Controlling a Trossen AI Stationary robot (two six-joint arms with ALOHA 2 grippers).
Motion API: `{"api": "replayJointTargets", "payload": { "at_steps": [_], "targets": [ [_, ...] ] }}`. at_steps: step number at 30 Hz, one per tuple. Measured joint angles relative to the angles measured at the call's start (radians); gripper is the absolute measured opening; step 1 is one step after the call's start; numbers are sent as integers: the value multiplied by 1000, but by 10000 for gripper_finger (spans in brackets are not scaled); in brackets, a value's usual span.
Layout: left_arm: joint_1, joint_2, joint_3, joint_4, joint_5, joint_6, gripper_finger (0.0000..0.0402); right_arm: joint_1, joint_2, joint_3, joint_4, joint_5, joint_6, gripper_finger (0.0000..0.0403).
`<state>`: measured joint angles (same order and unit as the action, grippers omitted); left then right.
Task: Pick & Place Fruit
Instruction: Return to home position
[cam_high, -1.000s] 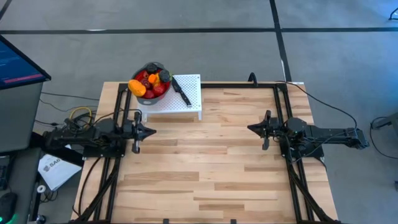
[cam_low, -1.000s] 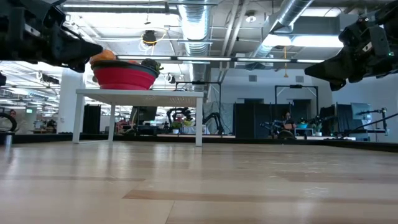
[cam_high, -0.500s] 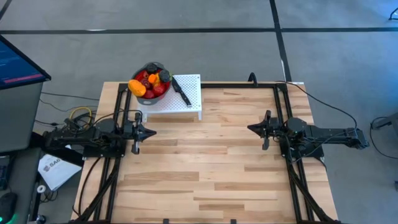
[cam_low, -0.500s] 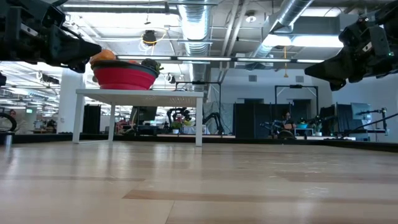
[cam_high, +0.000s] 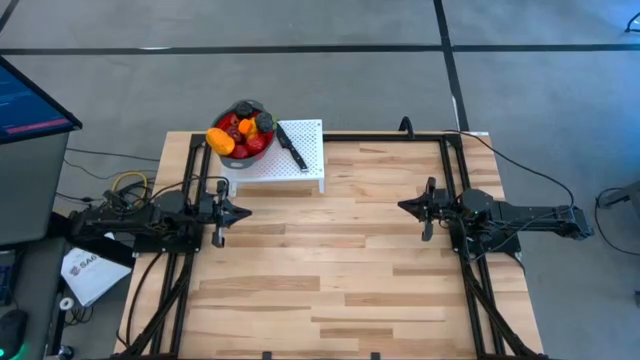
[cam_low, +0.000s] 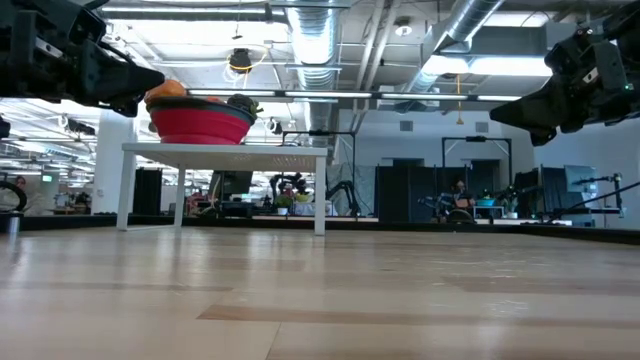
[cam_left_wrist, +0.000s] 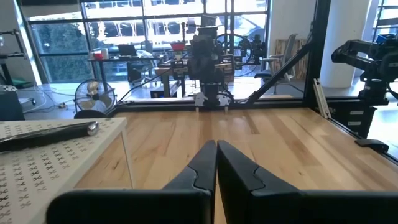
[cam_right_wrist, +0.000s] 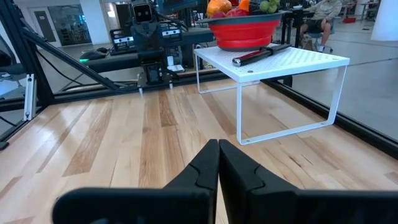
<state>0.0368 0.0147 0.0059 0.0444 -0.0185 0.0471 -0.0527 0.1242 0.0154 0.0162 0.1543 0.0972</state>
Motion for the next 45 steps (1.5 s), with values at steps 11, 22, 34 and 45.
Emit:
{"api": "replayJointTargets", "payload": {
  "at_steps": [11,22,34,45],
  "targets": [
    [0,0,0,8,0,0,10,0,0,0,0,0,0,6],
    [0,0,0,9,0,0,10,44,-109,-1,4,0,272,6],
    [0,32,0,14,1,0,10,103,-121,-8,7,-233,53,6],
    [0,47,0,21,0,0,14,118,-121,-8,8,-233,53,6]
  ]
}}
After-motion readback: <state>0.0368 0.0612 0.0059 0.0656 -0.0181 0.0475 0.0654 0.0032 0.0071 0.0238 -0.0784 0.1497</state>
